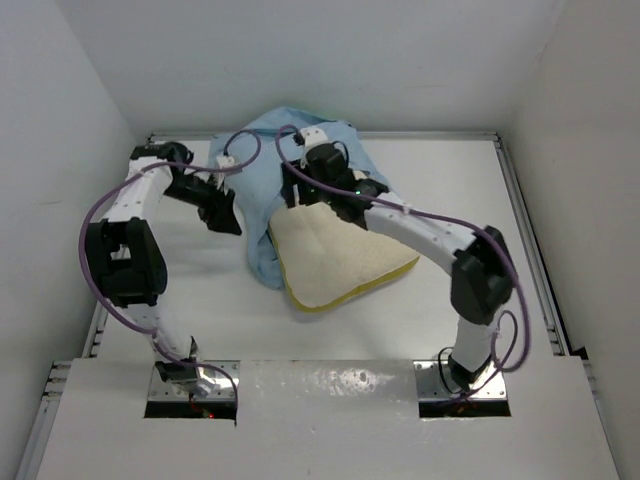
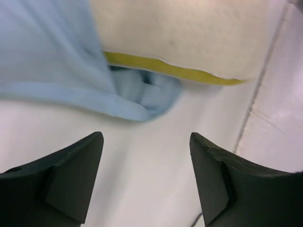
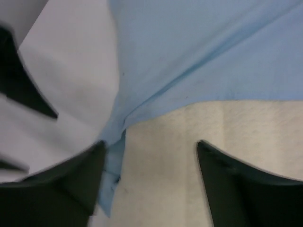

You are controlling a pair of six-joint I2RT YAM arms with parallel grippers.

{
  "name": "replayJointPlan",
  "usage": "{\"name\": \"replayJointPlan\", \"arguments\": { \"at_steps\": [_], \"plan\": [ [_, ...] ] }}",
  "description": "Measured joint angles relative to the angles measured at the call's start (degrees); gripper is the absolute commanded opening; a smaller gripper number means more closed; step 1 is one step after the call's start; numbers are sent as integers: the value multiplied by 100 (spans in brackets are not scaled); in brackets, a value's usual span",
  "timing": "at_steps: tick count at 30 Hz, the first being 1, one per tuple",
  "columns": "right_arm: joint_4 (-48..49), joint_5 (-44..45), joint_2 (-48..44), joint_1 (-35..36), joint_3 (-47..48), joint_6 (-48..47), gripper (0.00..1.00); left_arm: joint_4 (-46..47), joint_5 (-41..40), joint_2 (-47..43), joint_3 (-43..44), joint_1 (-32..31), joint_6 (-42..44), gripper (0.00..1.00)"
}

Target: Put the pillow into the pillowcase

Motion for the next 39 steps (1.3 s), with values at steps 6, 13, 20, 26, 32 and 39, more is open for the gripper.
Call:
{"name": "replayJointPlan", "arguments": {
  "at_steps": [6, 13, 20, 26, 32, 39],
  "plan": [
    [-660, -975, -1425, -710, -273, -251, 76, 1508, -1263, 131, 1784, -837, -1569, 66],
    [-741, -1460, -1362, -2865, -1342, -79, 99, 3193, -2986, 1961, 3563, -2959, -2787, 79],
    [-719, -2118, -2, -3123, -1329, -133, 99, 4172, -5010, 3794, 3906, -3447, -3560, 79],
    [-297, -2643, 660, -3112, -1360, -105, 73, 5018, -6266, 3705, 3845, -3467, -3871, 41],
    [579, -3067, 494, -3147, -2000, 177, 51, 5532, -6795, 3622, 3355, -3429, -3895, 9],
    [610, -3388, 507, -3117, -1886, 223, 0, 5576, -6041, 3491, 3163, -3388, -3810, 0]
  ]
}}
